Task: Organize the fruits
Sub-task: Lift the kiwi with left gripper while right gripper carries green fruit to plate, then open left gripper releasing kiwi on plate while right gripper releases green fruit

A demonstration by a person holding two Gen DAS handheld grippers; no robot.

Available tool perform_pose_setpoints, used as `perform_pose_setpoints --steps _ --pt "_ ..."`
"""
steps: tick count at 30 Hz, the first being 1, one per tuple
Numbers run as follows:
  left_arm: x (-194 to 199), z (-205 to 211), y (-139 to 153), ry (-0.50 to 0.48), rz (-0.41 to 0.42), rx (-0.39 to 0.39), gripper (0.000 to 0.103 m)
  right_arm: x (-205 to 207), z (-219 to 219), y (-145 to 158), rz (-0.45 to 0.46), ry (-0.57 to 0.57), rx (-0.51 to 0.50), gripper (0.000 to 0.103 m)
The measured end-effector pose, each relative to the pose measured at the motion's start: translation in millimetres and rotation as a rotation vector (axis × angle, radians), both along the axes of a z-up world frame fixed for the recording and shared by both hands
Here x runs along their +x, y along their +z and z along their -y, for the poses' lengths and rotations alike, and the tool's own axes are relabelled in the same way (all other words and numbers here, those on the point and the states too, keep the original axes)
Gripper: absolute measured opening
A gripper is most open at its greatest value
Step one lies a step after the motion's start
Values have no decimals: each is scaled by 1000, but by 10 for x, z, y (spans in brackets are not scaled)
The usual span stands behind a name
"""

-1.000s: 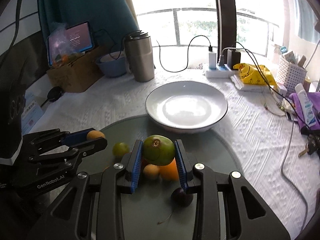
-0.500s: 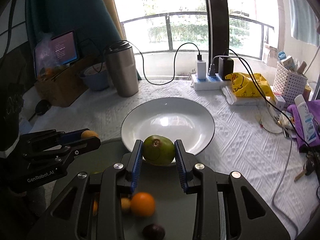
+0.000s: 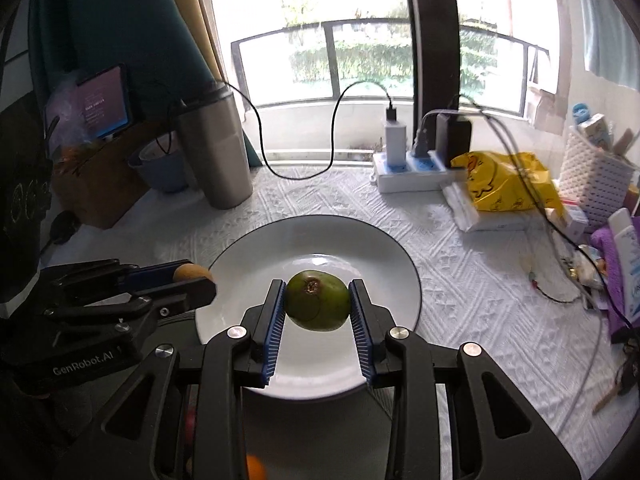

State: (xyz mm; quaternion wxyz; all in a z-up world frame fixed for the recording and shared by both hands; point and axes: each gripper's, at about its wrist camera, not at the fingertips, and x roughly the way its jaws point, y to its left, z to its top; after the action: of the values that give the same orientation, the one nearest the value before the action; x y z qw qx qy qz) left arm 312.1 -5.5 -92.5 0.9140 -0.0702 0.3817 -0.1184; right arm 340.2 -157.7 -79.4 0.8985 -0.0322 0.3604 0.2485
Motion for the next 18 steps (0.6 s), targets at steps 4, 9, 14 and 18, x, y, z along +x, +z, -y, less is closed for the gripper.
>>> perform_pose_setpoints --steps 4,9,14,18 --pt "142 -11 -89 1 -23 -3 28 166 -70 -128 -53 12 -10 34" --pt "296 -20 -193 2 -53 -6 28 338 -145 -231 -102 25 -16 34" --pt "433 -46 -250 -2 -76 -19 28 518 -213 -245 -130 30 -11 34" --pt "500 -43 -258 -9 -90 -24 28 686 -246 -297 -181 17 -2 34"
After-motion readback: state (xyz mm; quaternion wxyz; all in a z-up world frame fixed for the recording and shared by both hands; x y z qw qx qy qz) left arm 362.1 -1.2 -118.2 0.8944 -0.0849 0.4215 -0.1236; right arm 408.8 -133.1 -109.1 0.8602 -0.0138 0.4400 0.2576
